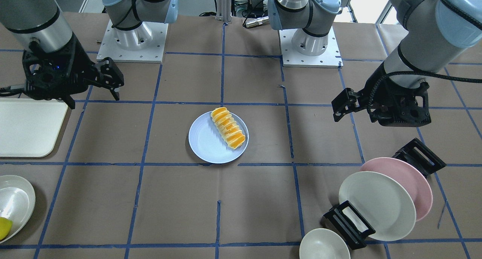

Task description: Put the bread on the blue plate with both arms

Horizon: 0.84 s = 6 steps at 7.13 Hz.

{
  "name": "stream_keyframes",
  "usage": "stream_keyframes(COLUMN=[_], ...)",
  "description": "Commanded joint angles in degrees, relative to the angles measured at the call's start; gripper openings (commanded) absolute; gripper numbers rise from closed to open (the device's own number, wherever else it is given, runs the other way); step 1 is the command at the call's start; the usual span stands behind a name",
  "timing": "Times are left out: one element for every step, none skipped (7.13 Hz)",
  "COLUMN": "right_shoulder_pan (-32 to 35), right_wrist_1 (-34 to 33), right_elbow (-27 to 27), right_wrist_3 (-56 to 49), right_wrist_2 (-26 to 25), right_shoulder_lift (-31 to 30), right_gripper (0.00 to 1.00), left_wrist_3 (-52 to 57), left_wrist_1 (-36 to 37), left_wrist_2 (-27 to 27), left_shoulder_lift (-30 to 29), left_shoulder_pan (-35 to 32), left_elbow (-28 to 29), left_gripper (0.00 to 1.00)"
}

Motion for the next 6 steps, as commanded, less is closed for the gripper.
stream_keyframes(right_shoulder_pan=[-0.37,-1.07,-1.16,-1.08,-0.81,-0.81], right_wrist_1=[5.56,5.23,2.79,0.94,1.01,0.84], right_elbow=[0.60,0.44,0.61,1.57,1.84,2.10], right_wrist_3=[12.90,13.58,13.41,13.76,13.50,13.33], right_wrist_2=[2.37,1.94,1.68,0.63,0.62,0.36], right_shoulder_lift=[-1.54,-1.37,-1.37,-1.90,-2.16,-2.34], right_gripper=[1.00,1.00,1.00,1.00,1.00,0.99], left_wrist_3=[-0.06,0.03,0.03,0.03,0.03,0.03], left_wrist_1=[0.00,0.00,0.00,0.00,0.00,0.00], left_wrist_2=[0.00,0.00,0.00,0.00,0.00,0.00], left_shoulder_lift=[-0.06,-0.06,-0.06,-0.06,-0.06,-0.06], left_shoulder_pan=[0.00,0.00,0.00,0.00,0.00,0.00], left_elbow=[0.00,0.00,0.00,0.00,0.00,0.00], left_gripper=[1.00,1.00,1.00,1.00,1.00,1.00])
